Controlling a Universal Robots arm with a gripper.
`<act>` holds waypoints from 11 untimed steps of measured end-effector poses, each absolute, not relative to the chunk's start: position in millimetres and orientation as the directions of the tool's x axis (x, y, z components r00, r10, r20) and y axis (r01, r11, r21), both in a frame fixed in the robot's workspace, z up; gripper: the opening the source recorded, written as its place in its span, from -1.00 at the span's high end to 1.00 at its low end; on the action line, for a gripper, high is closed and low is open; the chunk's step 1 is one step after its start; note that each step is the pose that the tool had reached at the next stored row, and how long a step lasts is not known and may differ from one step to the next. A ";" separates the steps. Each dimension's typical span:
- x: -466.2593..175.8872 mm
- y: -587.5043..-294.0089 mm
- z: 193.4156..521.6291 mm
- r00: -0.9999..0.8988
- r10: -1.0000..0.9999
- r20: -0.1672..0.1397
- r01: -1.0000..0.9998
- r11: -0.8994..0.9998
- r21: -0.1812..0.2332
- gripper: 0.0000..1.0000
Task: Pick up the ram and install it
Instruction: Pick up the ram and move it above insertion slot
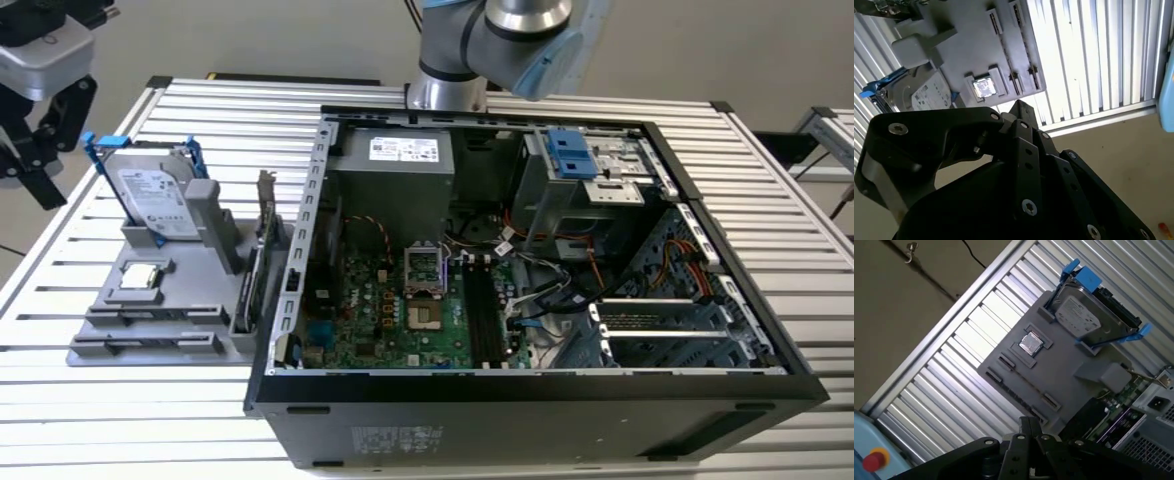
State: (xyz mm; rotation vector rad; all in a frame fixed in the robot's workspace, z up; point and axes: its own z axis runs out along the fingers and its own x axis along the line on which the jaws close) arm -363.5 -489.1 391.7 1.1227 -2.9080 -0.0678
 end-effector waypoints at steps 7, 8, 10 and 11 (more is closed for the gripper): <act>-363.6 -489.0 391.7 -0.702 -0.712 0.006 -0.711 0.702 0.049 1.00; -363.6 -489.0 391.7 -0.696 -0.718 0.006 -0.717 0.696 0.049 1.00; -363.5 -489.1 391.7 -0.685 -0.729 0.006 -0.728 0.684 0.049 1.00; -363.5 -489.1 391.7 -0.679 -0.734 0.006 -0.733 0.678 0.049 1.00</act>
